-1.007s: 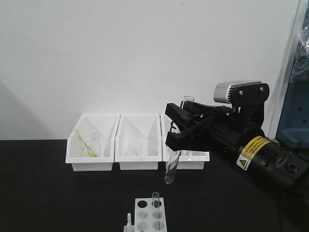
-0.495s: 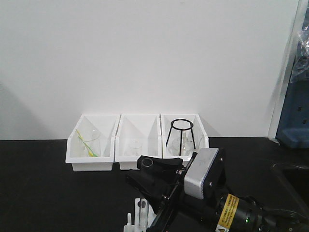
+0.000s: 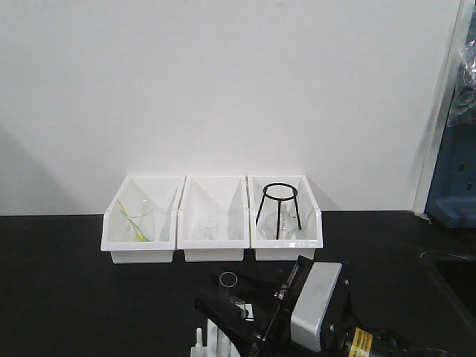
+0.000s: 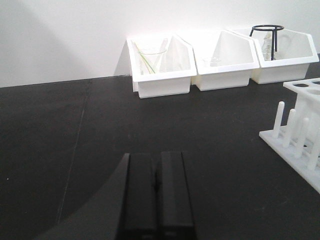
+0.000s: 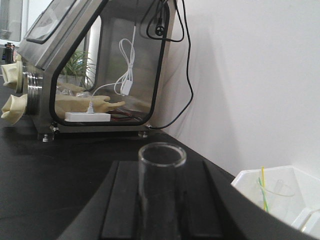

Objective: Flip and reinsert test tube from rack
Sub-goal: 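Lower the flipped tube into a rack hole with the right gripper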

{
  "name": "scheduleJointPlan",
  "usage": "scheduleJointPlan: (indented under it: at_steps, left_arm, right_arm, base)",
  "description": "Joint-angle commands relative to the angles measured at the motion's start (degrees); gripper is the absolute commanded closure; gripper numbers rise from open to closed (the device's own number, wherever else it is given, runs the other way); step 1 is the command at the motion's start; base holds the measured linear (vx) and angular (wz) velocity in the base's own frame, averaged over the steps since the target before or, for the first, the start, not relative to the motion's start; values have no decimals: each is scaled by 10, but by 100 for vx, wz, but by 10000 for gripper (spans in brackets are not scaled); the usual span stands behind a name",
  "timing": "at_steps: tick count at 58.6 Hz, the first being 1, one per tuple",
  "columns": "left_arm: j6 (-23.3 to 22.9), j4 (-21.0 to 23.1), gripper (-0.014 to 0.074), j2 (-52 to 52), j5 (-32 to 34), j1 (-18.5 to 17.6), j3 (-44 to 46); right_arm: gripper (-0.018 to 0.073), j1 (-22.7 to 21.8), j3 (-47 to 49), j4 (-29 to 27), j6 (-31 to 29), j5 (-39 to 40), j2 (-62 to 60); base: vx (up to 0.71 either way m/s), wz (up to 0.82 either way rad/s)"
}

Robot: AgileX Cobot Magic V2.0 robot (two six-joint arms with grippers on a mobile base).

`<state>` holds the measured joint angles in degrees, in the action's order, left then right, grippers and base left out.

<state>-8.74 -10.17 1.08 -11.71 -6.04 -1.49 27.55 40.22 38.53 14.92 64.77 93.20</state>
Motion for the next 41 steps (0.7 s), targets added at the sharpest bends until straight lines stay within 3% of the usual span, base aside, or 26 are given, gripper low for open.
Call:
scheduleJointPlan:
  at_steps: [1,41]
  left_arm:
    - [-5,3,602,4,46,0,2]
    - [-5,3,602,4,46,0,2]
  right_arm:
    - [570,-1,13,-23,-8,69,-20]
    - [570,-1,14,-23,-21,66,48]
  base:
    - [0,0]
    - [0,0]
